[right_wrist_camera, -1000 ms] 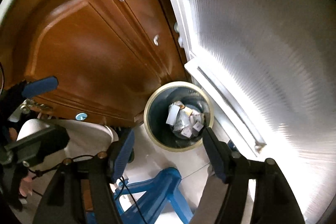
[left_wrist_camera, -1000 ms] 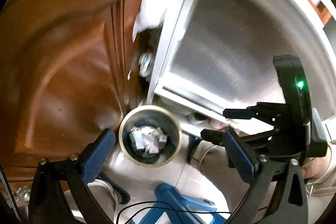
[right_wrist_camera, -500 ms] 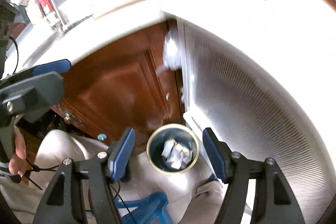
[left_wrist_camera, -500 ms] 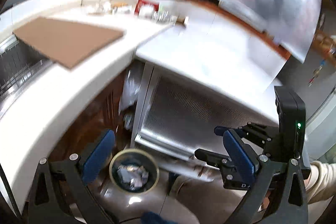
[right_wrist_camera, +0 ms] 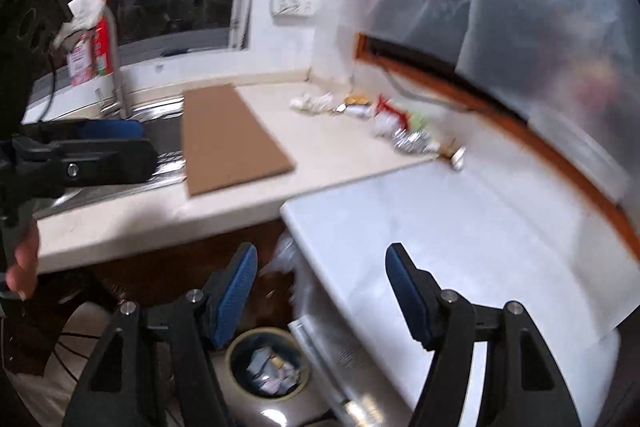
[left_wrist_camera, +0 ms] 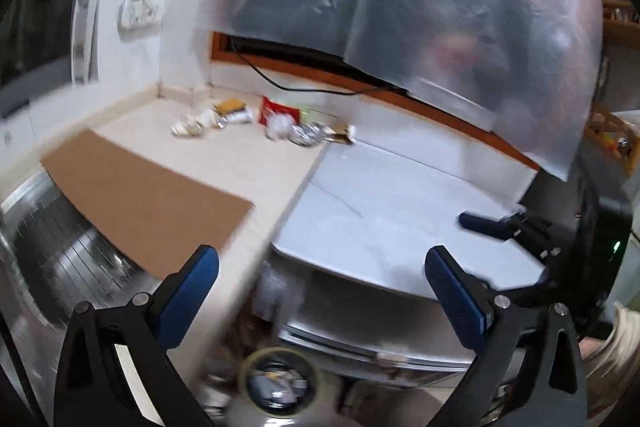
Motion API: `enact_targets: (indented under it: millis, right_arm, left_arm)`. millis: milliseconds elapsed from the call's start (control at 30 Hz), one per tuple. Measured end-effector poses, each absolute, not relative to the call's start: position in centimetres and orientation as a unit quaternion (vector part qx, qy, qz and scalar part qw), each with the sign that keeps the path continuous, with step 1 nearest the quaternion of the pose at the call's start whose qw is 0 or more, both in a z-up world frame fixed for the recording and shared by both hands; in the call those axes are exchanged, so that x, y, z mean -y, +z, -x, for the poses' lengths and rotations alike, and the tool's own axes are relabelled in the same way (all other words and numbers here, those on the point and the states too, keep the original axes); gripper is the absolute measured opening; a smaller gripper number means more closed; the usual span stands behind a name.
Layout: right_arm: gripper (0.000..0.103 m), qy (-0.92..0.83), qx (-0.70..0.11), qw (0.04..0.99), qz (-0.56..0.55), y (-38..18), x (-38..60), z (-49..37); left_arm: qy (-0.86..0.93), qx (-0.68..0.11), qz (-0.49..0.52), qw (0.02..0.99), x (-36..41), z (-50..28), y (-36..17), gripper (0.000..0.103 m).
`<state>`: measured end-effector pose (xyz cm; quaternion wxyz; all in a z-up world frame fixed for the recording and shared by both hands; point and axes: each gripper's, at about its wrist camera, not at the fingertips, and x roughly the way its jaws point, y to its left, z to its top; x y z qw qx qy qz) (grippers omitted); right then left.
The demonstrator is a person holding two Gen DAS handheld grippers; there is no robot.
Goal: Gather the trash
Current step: 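Raise both tools back up to the trash on the counter, then approach the white crumpled tissue with the left tool while the right tool approaches the yellow packet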
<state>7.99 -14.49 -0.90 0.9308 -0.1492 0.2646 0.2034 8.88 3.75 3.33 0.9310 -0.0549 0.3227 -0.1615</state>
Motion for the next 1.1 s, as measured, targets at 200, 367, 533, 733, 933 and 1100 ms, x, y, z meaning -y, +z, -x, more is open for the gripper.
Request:
enact_targets:
  millis: [200,367,533,733,933,1100]
  right_arm:
    - [0.058,0.219,-0.266,0.928,0.143,3.4,14.5,-14.2]
    - [0.058,0.217,-0.276,0.928,0.123,5.6,13.8,-21.0]
    - [0.058,0.224,-0.308,0.920,0.091,6.4,12.0,-29.6]
    - [0.042,0.225,-0.339,0.912,0.052,5.4,8.8,-38.6]
    - [0.038,0.215,-0.366,0.905,0.008,3.3,5.8,-46.7]
    - [0.038,0.207,-0.390,0.897,-0.025,1.6,3.3,-52.8]
  left_arm:
    - [-0.136,-0.339,0.035,0.930,-6.4,-16.1,7.5,0.102]
    - [-0.103,-0.342,0.002,0.934,-8.5,-24.2,8.4,0.102]
    - [-0.089,-0.372,0.006,0.924,-9.9,-32.8,7.1,0.102]
    - [-0.057,-0.411,0.033,0.909,-11.8,-42.3,2.5,0.102]
    - [-0.027,-0.437,0.078,0.896,-13.9,-49.2,-2.5,0.102]
    - [0.003,-0.444,0.088,0.892,-15.0,-53.0,-5.2,0.102]
